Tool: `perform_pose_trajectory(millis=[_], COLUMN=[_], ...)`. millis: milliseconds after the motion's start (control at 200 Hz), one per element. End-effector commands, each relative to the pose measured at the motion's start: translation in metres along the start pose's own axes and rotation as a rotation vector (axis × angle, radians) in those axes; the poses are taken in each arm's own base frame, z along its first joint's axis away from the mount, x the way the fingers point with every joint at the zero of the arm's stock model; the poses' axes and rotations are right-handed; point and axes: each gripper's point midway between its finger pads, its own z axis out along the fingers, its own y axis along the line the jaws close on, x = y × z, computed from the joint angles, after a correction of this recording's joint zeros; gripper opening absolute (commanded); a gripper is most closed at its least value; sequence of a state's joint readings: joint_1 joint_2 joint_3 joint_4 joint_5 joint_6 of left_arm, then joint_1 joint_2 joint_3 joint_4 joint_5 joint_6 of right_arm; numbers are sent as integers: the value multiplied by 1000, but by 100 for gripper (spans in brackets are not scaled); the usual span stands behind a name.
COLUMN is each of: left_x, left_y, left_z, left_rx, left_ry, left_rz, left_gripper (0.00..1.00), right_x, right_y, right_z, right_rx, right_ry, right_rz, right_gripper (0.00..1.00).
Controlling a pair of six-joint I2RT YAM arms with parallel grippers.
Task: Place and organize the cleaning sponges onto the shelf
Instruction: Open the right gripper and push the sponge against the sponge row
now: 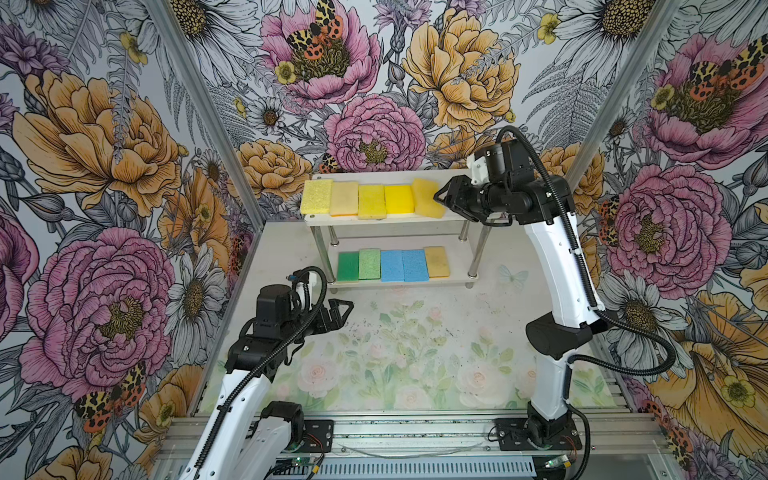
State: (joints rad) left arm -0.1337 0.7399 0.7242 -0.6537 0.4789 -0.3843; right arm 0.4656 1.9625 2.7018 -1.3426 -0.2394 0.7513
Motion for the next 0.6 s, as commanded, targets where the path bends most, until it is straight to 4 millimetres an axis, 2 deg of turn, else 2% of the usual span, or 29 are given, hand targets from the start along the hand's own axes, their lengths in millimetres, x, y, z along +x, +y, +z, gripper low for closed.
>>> perform_pose_trajectory(millis=[0,85,160,305,590], left_x=[-2,-2,-2,-3,-2], left_y=[1,1,1,0,0], left_z=[0,1,1,-1,0], left_rx=[-5,-5,-5,-7,-2], left_ry=[-16,-14,-14,-21,-17], left_rz=[36,34,35,38,39], left_gripper=[99,99,99,99,99], right_x=[14,30,38,37,33], right_y=[66,88,95,90,79], right_z=[-32,-24,-13,2,17], right_rx=[-188,-268,-292,-260,-211], right_ry=[-43,12,46,47,39], right_rz=[-166,-183,-179,-175,-179], right_gripper=[56,56,56,56,56])
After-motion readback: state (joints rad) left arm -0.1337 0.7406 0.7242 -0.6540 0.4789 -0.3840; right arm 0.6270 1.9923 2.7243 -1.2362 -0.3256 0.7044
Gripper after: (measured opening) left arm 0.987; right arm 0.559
